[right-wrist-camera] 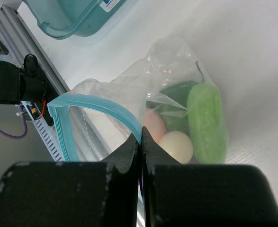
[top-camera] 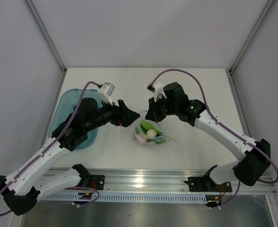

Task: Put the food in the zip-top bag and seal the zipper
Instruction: Zip the zipper food storage bag at the center of the board.

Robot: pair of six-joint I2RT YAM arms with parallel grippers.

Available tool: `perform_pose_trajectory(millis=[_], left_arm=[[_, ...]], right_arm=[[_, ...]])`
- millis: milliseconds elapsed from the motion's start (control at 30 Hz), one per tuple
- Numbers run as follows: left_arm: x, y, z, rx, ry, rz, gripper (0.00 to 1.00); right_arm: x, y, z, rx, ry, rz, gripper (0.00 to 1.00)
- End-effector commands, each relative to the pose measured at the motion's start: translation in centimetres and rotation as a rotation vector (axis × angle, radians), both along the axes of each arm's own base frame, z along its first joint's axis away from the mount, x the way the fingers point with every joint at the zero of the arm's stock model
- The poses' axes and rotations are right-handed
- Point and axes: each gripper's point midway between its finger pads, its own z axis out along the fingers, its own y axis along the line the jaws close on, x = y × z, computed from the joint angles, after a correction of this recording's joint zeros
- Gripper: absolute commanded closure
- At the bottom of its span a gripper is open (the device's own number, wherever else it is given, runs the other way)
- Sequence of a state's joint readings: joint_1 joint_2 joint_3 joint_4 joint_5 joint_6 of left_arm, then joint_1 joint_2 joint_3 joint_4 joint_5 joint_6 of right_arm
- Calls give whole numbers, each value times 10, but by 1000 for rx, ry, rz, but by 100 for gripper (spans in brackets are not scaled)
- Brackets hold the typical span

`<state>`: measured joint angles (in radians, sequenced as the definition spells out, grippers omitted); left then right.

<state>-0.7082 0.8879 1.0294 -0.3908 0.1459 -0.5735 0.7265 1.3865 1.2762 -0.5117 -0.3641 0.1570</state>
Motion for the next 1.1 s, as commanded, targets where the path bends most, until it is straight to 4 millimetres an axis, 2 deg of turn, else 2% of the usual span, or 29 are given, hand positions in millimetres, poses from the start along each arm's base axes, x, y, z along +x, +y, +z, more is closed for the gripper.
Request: perform_pose_trajectory(millis=[0, 67, 167, 200, 233, 267, 367, 500, 867, 967, 1000, 1033, 1067], left_arm=[[11, 2, -2, 186, -143, 11, 16], [19, 6, -5, 233, -170, 45, 23], [30, 6, -15, 325, -187, 43, 29], [31, 8, -12, 348, -195, 41, 30], [35, 8, -21, 385, -180, 47, 34], [38, 8, -19, 397, -185, 48, 36], [34, 0, -21, 392, -181, 1, 41], [30, -8, -18, 343, -187, -34, 41], [17, -17, -27, 337, -196, -104, 40], [17, -17, -36, 373, -159, -105, 39], [21, -17, -46, 403, -130, -100, 40], [24, -18, -43, 408, -119, -82, 40], [26, -14, -51, 444, -90, -69, 42]], right_arm=[[1, 7, 23, 30, -22, 9, 100], [-3, 9, 27, 39, -20, 25, 100], [-7, 10, 32, 51, -17, 39, 100], [-7, 9, 33, 52, -18, 39, 100], [-8, 9, 34, 53, -16, 40, 100], [-8, 9, 34, 53, -14, 42, 100], [-9, 10, 33, 55, -9, 51, 100], [-8, 13, 28, 51, 8, 51, 100], [-6, 17, 24, 48, 27, 51, 100], [-8, 20, 27, 64, 34, 62, 100], [-10, 20, 29, 70, 32, 66, 100], [-11, 21, 31, 74, 28, 71, 100], [-11, 21, 31, 74, 28, 73, 100]])
